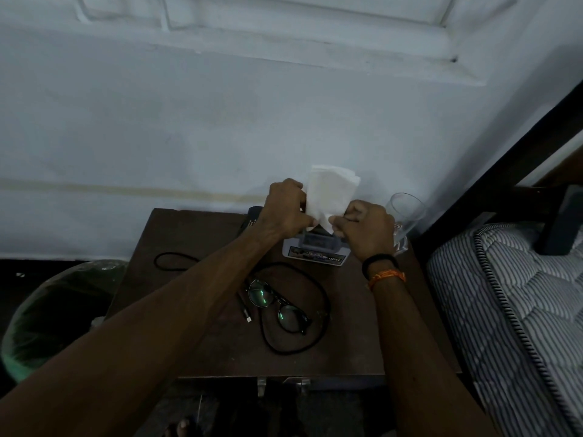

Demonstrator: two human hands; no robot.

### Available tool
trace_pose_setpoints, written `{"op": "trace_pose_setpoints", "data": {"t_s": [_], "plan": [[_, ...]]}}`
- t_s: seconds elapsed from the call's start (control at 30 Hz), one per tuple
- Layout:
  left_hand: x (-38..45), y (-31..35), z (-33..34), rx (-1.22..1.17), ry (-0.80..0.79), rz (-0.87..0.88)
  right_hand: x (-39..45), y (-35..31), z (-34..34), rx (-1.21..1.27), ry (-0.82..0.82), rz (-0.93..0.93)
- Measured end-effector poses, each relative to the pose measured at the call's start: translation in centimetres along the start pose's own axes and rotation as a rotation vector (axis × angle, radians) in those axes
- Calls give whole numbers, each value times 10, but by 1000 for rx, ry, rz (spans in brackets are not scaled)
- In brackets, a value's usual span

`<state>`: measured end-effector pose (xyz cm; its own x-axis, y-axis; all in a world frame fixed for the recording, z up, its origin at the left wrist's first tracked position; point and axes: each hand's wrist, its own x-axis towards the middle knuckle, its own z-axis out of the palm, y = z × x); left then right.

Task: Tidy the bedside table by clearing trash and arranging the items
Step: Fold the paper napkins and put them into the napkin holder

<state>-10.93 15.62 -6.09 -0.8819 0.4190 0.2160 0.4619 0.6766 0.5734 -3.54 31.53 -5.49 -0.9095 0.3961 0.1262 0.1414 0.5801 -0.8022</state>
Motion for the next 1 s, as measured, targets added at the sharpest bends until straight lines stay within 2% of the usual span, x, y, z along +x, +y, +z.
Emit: {"op": "trace_pose_setpoints", "data": {"t_s": [0.1, 0.23, 0.33, 0.43, 0.53, 0.67, 0.8, 1.0], "plan": [[0, 0, 2, -6, -2, -19, 0, -1, 5, 76, -31, 40], [-2, 2, 6, 20, -10, -36, -2, -4, 7, -281, -42, -102], [-4, 2, 10, -3, -9, -29, -4, -3, 10, -460, 30, -158], [-3, -1, 15, -102, 74, -27, -3, 2, 11, -491, 130, -192], [-1, -1, 17, -91, 73, -25, -2, 7, 13, -510, 103, -196], [5, -4, 21, 40, -35, -55, -4, 10, 19, -505, 73, -164], [6, -5, 21, 2, -95, -83, -3, 14, 22, -499, 56, -137], [-5, 4, -8, -106, -48, -65, 0, 4, 4, -95, 108, -117]]}}
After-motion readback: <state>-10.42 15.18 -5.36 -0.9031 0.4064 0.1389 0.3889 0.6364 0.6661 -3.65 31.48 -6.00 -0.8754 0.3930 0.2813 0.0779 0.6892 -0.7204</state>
